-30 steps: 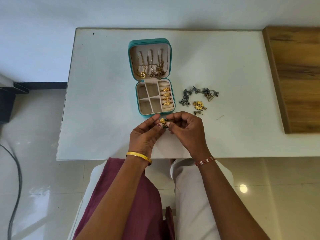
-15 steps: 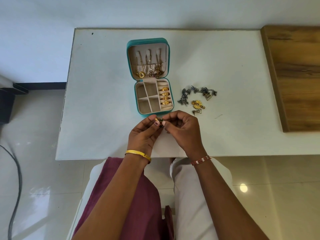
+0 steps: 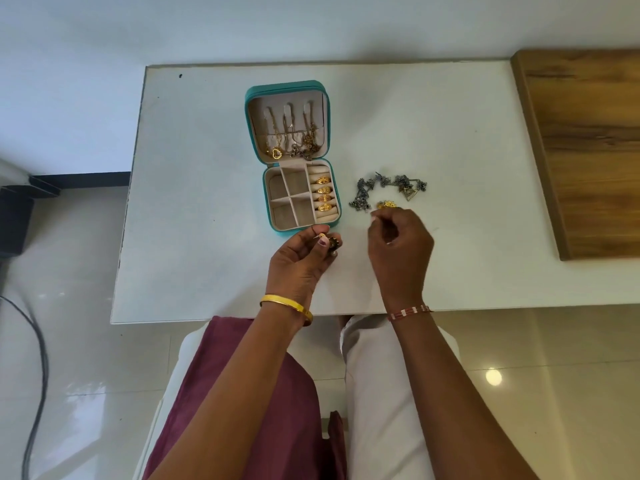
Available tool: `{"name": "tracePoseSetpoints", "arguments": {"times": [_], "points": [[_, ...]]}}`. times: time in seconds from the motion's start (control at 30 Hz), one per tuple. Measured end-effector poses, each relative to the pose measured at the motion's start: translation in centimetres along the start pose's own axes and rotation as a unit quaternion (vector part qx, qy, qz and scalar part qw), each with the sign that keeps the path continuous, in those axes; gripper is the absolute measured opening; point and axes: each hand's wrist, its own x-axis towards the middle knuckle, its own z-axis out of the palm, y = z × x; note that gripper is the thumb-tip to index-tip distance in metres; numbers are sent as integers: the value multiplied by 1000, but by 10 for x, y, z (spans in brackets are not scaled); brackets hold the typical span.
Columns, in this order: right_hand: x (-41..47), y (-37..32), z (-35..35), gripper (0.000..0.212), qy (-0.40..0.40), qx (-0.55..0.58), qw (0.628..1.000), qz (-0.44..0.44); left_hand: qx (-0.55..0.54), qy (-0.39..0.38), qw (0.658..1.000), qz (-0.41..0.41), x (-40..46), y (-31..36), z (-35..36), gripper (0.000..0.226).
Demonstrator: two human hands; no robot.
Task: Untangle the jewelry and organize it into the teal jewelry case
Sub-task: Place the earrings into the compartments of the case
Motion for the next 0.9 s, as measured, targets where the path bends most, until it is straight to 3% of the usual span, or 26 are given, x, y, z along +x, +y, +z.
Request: {"name": "tracePoseSetpoints", "arguments": {"times": [0.07,0.23,0.4,0.63,0.77,0.9], "points": [[7,7,-1,18,35,-66,997,-8,6,2,1000,2,-1,-1,8,21],[17,21,5,34,-16,-194,981,17,52,1,999,13,1,-5,24,23],[25,23,8,27,-8,-216,976,0,68,7,998,10,6,-3,31,24],[20,22,8,9,18,-129,991,-21,68,21,997,4,5,-1,31,24],[18,13,7,8,27,-17,999,-7,60,37,997,1,2,1,26,23],[14,0,6,25,25,63,998,16,-2,63,998,-3,-2,8,17,21]]}}
